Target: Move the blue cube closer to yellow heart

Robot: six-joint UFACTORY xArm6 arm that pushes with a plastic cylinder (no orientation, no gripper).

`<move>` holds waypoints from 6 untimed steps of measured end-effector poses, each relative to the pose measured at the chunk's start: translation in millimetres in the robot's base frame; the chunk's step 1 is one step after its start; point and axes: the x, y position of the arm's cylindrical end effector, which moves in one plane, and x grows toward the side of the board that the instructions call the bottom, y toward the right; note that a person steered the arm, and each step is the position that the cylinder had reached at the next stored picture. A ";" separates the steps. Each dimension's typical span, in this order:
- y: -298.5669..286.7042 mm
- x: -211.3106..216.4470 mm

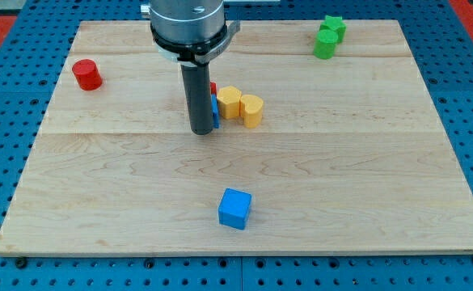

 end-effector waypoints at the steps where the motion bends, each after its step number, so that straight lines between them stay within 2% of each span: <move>1: -1.7 96.1; 2: -51.6 166.1; 3: 14.8 171.9; 4: 104.6 145.6; 5: 76.7 100.8; 6: 46.7 123.5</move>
